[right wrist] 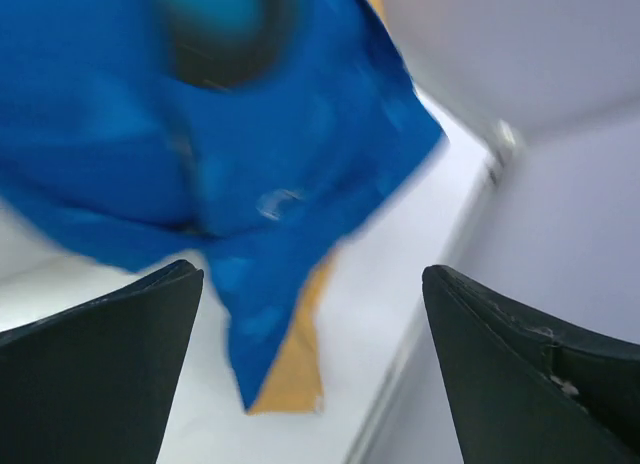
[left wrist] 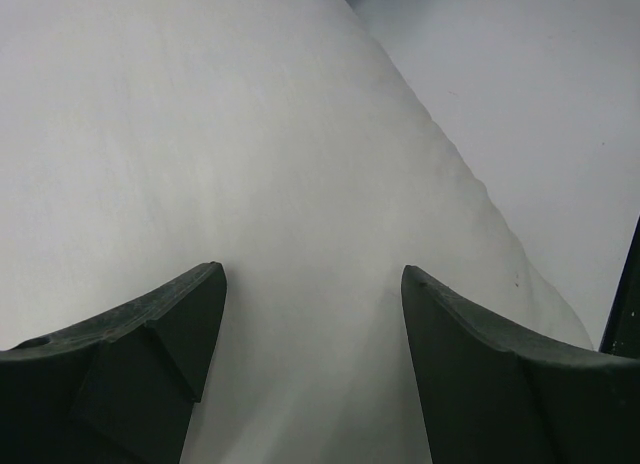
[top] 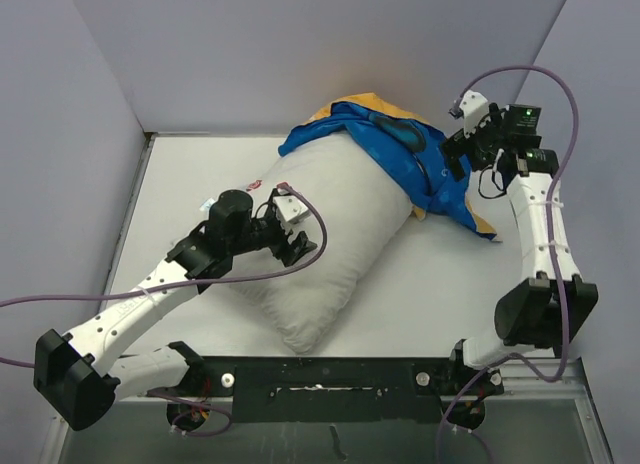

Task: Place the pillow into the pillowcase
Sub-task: Stuff the pillow into the pillowcase.

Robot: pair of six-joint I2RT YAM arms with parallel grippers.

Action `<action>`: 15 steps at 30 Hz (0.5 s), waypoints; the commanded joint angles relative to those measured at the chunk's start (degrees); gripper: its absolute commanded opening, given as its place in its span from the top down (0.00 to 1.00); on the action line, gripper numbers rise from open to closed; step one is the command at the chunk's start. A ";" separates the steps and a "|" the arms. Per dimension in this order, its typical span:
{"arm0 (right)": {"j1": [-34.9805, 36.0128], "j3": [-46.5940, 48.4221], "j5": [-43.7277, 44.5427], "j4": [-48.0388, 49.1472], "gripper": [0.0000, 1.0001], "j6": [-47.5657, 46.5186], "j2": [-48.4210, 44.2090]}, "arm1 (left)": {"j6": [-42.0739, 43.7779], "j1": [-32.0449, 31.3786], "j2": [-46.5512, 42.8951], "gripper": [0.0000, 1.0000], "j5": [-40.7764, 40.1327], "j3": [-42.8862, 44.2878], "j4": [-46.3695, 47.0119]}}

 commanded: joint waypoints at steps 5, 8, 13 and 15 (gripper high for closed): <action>10.31 0.00 -42.14 -4.47 0.02 -13.50 -6.13 | 9.09 -4.80 -0.58 0.29 2.23 4.94 -4.98; 13.52 3.07 -34.74 -4.84 0.13 -9.07 -0.67 | 11.10 -9.15 1.49 0.28 -2.08 8.57 -7.75; 16.07 2.60 -20.29 -1.41 0.17 -6.07 2.08 | 14.96 -14.63 8.64 0.17 -13.07 13.05 -7.56; 16.56 2.20 -17.19 -1.01 0.17 -6.19 2.63 | 16.55 -14.88 12.38 0.09 -15.32 15.20 -6.93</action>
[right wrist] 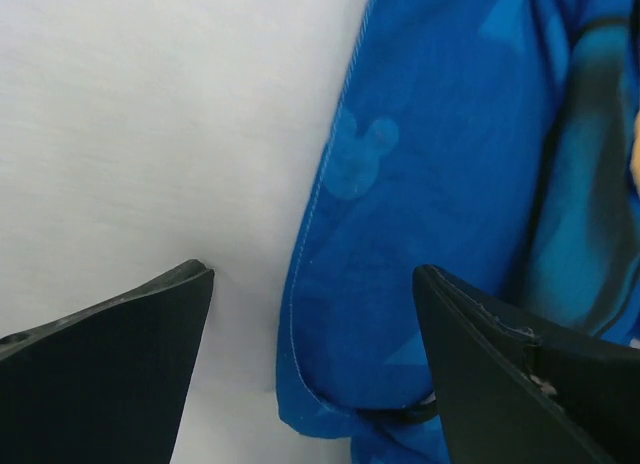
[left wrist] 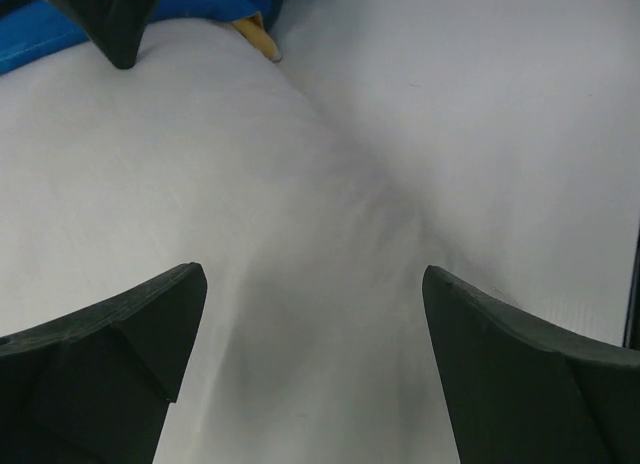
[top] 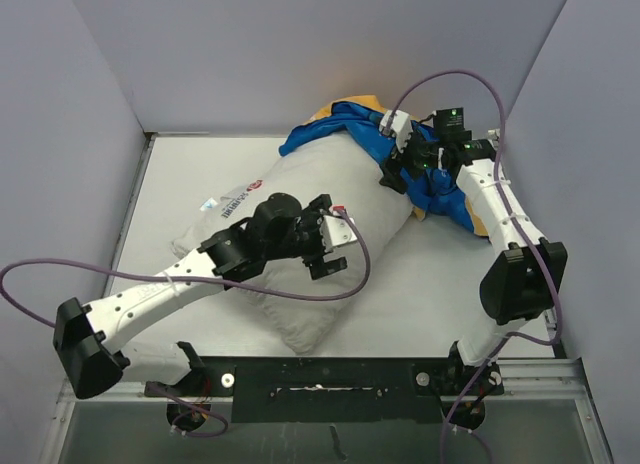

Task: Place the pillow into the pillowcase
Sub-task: Stuff the pillow into the pillowcase.

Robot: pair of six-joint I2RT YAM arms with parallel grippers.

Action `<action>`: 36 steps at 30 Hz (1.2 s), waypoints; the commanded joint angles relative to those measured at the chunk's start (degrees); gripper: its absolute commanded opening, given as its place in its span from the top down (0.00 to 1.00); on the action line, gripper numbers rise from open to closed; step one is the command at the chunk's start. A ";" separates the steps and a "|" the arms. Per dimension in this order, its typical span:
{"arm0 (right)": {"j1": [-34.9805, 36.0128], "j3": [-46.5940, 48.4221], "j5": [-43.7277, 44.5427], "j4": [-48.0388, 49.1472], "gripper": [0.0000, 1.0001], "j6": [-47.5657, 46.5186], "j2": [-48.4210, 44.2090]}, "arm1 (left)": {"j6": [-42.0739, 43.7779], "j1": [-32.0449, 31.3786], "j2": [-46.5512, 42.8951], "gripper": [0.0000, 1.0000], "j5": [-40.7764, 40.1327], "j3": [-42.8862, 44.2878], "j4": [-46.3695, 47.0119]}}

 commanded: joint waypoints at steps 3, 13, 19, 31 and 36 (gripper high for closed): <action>1.48 -0.39 12.51 2.31 0.17 1.61 -0.07 | 5.04 -1.05 11.26 0.03 -11.00 8.50 -0.42; 2.37 0.84 14.97 0.79 0.80 1.22 2.26 | 9.15 -2.01 20.00 0.36 -19.46 9.73 -1.30; 2.71 3.54 -8.33 -5.58 1.00 1.38 0.21 | 7.83 -0.44 22.02 1.00 -13.73 11.12 -2.85; 9.58 0.36 -20.06 -10.10 1.00 14.53 1.57 | -3.01 6.07 14.46 1.00 1.83 5.03 13.94; 2.59 -4.16 -11.22 -10.01 0.92 13.94 5.12 | -3.29 6.19 11.71 1.00 4.72 1.29 18.92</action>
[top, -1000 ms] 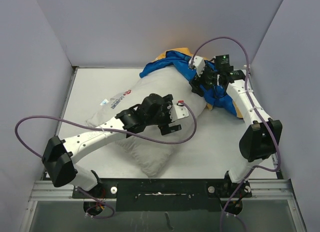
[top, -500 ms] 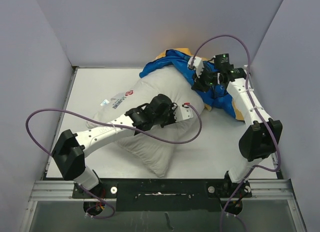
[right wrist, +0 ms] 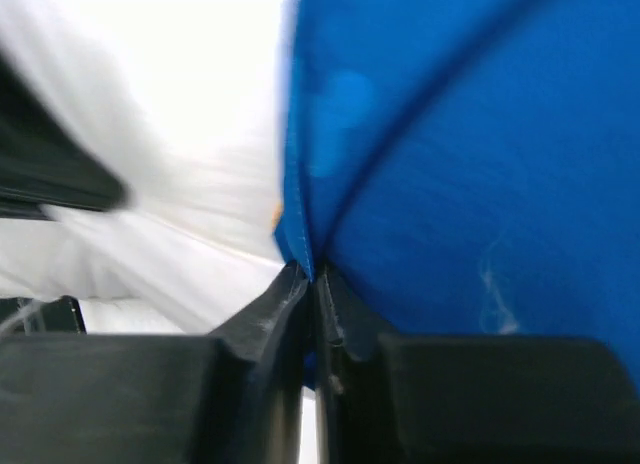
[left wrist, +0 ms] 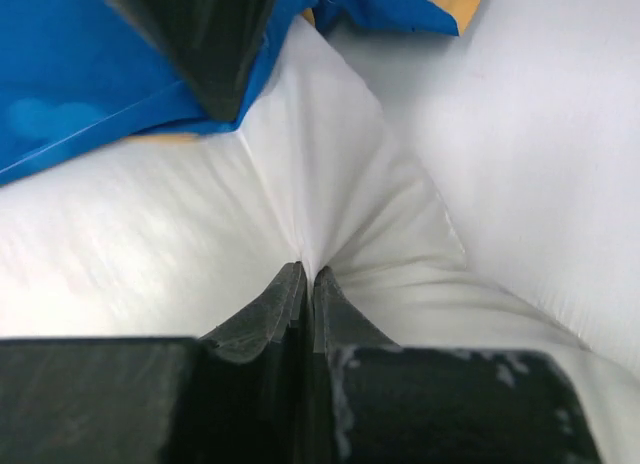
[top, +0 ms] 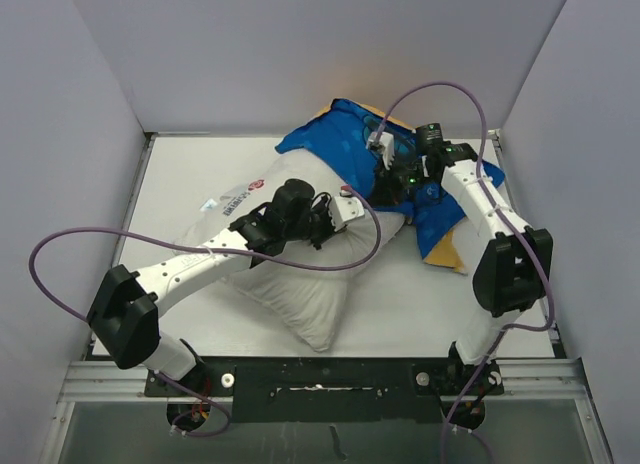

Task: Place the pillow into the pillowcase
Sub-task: Stuff the pillow into the pillowcase.

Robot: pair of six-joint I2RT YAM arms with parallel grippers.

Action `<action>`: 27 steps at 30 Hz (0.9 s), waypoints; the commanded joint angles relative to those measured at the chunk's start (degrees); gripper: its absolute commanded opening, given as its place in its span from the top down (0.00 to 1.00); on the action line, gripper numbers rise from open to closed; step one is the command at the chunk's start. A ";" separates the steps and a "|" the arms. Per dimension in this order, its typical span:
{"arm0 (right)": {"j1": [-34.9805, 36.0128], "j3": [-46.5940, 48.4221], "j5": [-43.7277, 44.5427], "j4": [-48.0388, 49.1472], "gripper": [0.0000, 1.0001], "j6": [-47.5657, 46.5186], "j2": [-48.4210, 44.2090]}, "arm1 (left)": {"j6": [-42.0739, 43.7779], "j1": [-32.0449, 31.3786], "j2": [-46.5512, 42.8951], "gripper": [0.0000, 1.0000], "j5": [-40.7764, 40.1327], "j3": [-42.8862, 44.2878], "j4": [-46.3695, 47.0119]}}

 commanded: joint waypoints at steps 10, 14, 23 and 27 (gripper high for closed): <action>-16.96 -9.07 -16.05 -0.16 0.10 -6.27 -16.79 | -5.19 3.15 -5.51 1.00 9.16 -4.14 12.08; -27.16 -18.52 -15.74 6.02 0.05 -6.81 -22.67 | -6.08 4.15 -6.74 1.00 10.70 -3.99 11.08; -27.20 -28.24 15.06 22.60 0.05 1.46 -15.98 | -12.46 2.64 -10.42 0.24 -0.92 8.33 -6.58; -24.17 -27.85 19.02 24.45 0.06 3.29 -12.44 | -9.79 -6.88 -10.65 0.02 -15.88 11.60 -11.43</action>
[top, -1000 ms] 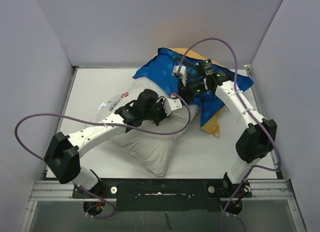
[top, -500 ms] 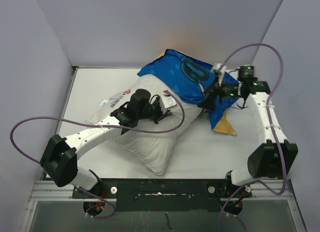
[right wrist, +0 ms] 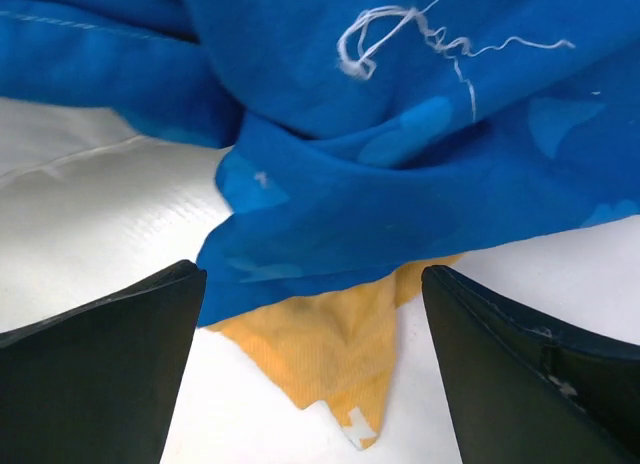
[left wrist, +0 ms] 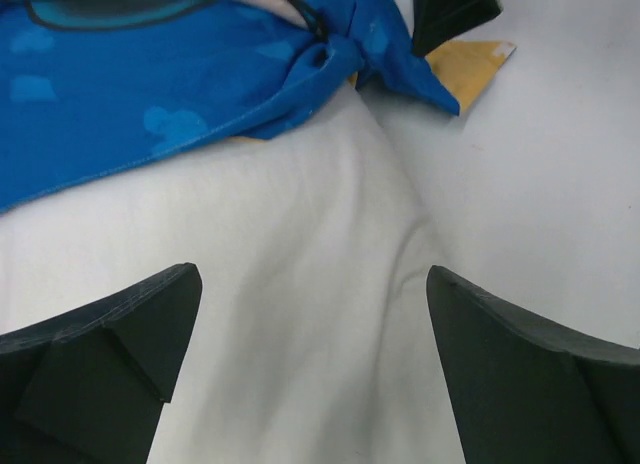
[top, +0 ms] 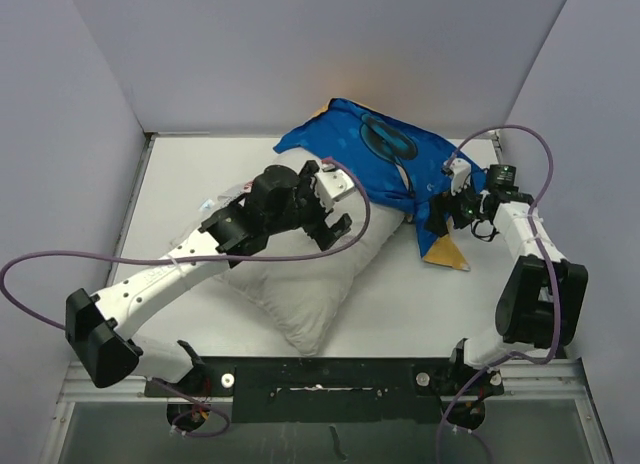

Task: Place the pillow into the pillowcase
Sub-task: Stuff the pillow into the pillowcase.

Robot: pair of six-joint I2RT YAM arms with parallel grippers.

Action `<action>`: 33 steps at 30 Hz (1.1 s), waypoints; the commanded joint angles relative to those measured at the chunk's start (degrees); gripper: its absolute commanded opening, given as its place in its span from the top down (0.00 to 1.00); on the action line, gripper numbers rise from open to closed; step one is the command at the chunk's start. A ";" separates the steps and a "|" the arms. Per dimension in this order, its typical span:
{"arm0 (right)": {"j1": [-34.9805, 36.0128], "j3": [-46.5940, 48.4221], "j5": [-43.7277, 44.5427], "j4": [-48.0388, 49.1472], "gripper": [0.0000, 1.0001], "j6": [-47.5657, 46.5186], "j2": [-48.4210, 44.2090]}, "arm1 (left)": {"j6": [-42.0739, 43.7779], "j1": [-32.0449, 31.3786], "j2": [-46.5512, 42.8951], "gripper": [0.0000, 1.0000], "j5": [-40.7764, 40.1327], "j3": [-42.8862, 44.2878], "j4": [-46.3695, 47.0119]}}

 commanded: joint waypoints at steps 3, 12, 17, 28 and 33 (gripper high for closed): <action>3.69 4.59 9.51 6.14 0.41 3.00 4.02 | 2.92 -14.98 0.72 0.02 -22.00 9.41 -10.25; -3.55 16.73 43.61 22.34 0.84 3.77 8.99 | 11.26 -22.11 17.69 0.02 -37.63 15.76 -10.92; -5.65 9.47 4.72 9.51 0.33 1.48 0.64 | 11.79 -22.40 21.57 0.02 -37.32 16.99 -9.72; 4.26 -1.09 9.26 13.05 0.01 11.38 0.13 | 18.07 -22.82 35.58 0.02 -57.51 14.39 -1.80; 6.81 0.91 16.74 11.53 0.24 12.83 8.14 | 18.69 -21.73 37.01 0.11 -55.56 12.35 -0.77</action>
